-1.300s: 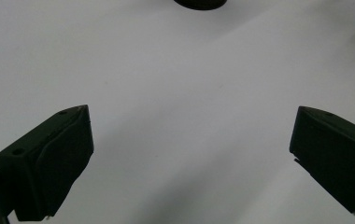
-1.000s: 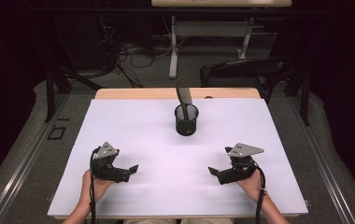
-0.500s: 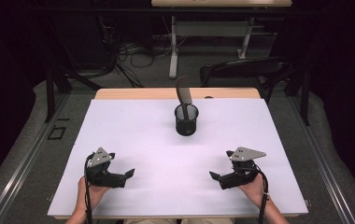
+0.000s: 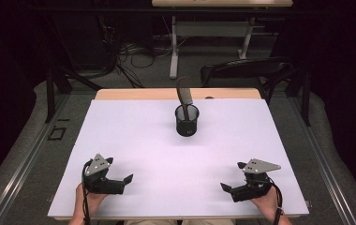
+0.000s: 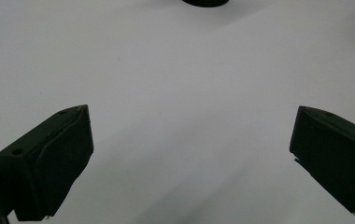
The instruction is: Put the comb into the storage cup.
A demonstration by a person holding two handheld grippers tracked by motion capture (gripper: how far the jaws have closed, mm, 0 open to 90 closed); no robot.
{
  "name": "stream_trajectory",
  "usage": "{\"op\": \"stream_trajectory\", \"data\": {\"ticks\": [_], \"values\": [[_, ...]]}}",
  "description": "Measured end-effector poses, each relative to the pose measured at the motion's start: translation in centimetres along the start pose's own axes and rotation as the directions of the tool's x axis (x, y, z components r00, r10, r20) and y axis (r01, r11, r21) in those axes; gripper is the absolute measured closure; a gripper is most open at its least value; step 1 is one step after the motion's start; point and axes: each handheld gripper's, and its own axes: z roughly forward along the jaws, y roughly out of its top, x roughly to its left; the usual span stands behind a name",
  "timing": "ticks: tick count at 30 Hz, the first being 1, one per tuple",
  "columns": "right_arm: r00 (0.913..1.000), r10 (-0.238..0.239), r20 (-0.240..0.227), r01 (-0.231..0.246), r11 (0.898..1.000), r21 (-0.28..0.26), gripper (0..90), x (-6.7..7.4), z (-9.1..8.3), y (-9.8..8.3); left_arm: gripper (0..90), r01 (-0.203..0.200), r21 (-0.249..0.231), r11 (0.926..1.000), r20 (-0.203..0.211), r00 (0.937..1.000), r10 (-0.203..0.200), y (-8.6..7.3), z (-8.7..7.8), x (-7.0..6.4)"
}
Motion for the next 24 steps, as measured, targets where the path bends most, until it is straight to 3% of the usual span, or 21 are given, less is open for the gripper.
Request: {"op": "stream_trajectory", "data": {"ticks": [8,24], "values": [[0.9994,0.026,0.020,-0.026,0.999,-0.021,0.0,-0.2,-0.8,-0.8,0.0,-0.020,0.013,0.9997,-0.007,0.9998,0.020,-0.9,-0.4,-0.7],[0.9991,0.001,0.043,0.000,1.000,-0.022,0.0,0.3,-1.1,-1.3,0.0,-0.009,0.007,0.9999,0.002,1.0000,0.009,-1.4,-0.6,-0.4]]}}
